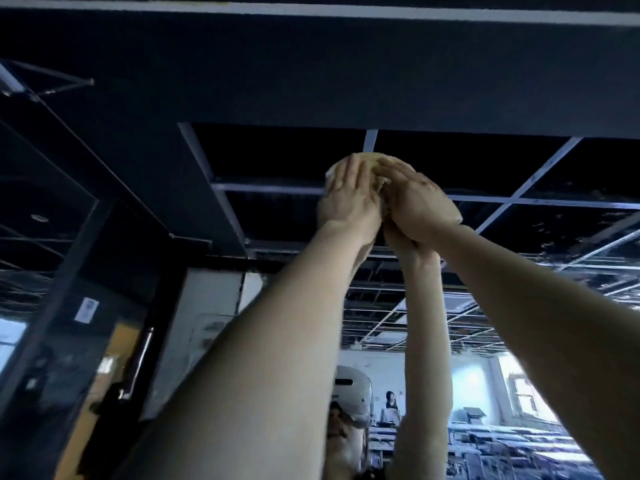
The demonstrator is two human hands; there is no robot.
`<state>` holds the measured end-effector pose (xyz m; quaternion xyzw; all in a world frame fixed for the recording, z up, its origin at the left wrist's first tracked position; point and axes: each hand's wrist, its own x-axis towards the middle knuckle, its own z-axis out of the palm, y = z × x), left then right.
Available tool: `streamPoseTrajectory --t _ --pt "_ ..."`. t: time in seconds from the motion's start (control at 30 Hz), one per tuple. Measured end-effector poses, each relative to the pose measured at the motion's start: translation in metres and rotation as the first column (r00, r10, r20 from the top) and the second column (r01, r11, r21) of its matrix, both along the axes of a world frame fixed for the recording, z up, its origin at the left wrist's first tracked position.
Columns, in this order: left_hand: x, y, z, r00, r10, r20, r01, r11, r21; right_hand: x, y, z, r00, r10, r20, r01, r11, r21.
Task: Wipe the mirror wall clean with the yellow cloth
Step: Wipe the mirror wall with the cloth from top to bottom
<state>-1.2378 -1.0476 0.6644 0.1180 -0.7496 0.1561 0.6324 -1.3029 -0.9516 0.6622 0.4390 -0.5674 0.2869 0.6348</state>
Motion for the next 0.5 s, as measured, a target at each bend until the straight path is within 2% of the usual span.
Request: streamPoseTrajectory --t 0.13,0.33,0.43,0.5 --pt "-0.018 0.021 -0.005 0.997 0.01 0.082 -0.002 0.996 -0.093 -0.013 0.013 -0.023 0.992 0.064 0.11 -0.05 0.99 -0.132" --pt "0.008 -0.009 -0.026 0.969 0.074 0.236 0.018 0.931 -0.366 0.001 -0.025 -0.072 0.965 0.119 0.232 -0.027 0.93 -0.366" --pt "0.032 -0.037 -0.036 0.95 0.139 0.28 0.007 0.885 -0.465 0.025 -0.055 -0.093 0.932 0.133 0.338 0.013 0.919 -0.395" --pt "0.053 -0.063 -0.04 0.942 0.17 0.289 -0.005 0.869 -0.495 0.047 -0.08 -0.101 0.932 0.114 0.343 0.028 0.923 -0.384"
